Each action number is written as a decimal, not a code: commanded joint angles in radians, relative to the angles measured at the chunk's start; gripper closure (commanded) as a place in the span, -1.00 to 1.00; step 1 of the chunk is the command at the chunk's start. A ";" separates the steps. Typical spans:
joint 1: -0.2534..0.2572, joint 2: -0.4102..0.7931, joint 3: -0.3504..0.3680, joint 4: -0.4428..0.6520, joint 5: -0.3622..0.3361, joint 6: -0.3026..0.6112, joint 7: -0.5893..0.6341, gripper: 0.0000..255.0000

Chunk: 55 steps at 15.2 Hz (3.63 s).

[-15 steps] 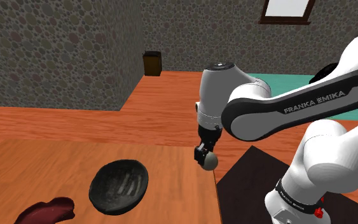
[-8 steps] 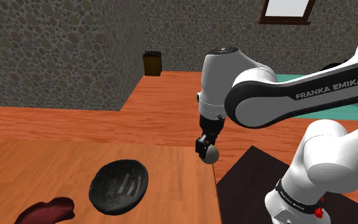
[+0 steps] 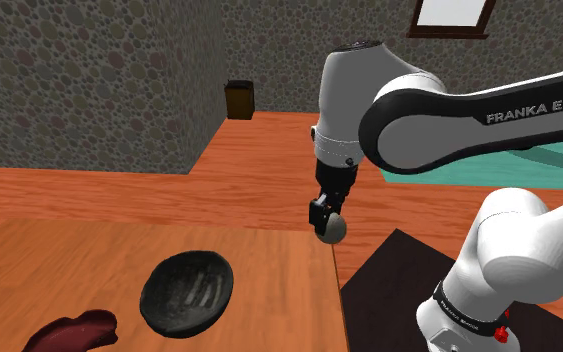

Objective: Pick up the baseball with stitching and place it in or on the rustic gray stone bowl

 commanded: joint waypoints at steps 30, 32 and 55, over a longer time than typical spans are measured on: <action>0.043 1.003 0.347 1.000 -0.425 -0.104 0.589 1.00; 0.043 1.007 0.344 0.977 -0.428 -0.079 0.592 1.00; 0.047 1.045 0.330 0.872 -0.461 0.055 0.618 -1.00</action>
